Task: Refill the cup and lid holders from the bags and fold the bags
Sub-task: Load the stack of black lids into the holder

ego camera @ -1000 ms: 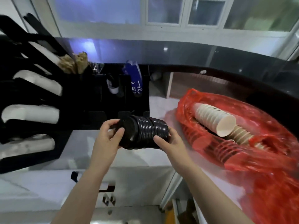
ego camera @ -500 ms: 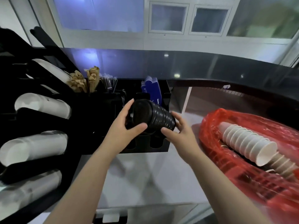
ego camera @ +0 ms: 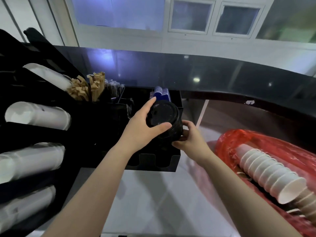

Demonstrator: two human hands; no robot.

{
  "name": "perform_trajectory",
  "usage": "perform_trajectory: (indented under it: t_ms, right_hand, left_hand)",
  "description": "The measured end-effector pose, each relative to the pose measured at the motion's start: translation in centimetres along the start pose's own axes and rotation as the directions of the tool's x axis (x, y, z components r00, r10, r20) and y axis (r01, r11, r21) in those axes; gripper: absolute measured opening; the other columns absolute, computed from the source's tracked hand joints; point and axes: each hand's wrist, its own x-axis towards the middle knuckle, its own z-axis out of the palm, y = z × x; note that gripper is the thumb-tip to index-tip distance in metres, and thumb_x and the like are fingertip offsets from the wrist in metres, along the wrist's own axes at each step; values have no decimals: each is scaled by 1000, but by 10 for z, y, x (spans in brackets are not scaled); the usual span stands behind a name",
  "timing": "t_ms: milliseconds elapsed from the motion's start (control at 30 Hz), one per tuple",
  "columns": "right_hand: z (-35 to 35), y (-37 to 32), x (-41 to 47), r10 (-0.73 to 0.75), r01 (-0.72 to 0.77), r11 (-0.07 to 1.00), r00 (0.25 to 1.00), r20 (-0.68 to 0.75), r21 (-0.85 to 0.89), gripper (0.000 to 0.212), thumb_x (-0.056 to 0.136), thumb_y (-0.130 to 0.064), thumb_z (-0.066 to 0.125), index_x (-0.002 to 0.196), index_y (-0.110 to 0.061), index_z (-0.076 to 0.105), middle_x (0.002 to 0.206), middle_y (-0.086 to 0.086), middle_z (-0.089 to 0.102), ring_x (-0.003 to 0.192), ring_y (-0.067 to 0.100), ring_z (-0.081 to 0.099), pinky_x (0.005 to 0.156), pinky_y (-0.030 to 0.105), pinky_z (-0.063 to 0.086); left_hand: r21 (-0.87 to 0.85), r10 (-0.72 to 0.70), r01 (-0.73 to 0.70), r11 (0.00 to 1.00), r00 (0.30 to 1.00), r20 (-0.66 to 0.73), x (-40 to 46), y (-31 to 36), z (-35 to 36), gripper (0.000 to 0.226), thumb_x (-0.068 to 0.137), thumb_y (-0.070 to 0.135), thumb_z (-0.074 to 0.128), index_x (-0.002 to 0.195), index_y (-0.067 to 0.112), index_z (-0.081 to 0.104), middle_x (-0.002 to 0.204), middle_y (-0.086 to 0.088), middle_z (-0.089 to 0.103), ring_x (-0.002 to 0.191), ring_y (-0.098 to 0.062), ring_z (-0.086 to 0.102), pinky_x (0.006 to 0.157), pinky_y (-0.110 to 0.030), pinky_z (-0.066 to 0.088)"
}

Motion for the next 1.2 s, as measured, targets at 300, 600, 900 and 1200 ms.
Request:
perform_trajectory:
  t_ms: [300,600,900,1200]
  right_hand:
    - [7,16,7,94,-94,964,996,9,249,76,77,24,56,137,-20,42,107,15,69,89,23,68,72,29,57]
    - [17,-5,17,119,-144,819,990,81,555,63,82,22,50,133,-13,48,99,10,73,82,17,69,66,23,54]
    - [27,-12,12,169,-202,702,979,116,683,63,85,24,39,130,-17,53,104,11,66,89,18,63,71,27,54]
    - [21,-9,2,202,-230,698,972,122,678,64,84,25,32,126,-16,58,107,8,64,88,16,62,66,26,53]
  left_hand:
    - [-115,-106,95,989,990,-93,-5,-21,8,88,68,58,70,144,43,28,116,41,39,108,20,43,82,-2,36]
    - [-664,-289,141,735,950,-117,-24,-38,-13,65,66,49,73,127,41,51,131,4,57,119,-18,57,77,-29,56]
    - [-631,-270,137,763,955,-119,-32,-41,-22,79,66,48,68,139,31,43,134,2,54,121,-18,55,86,-35,55]
    - [-465,-194,137,875,978,-76,-31,-33,-19,98,60,59,72,146,35,32,134,7,50,122,-15,52,89,-32,54]
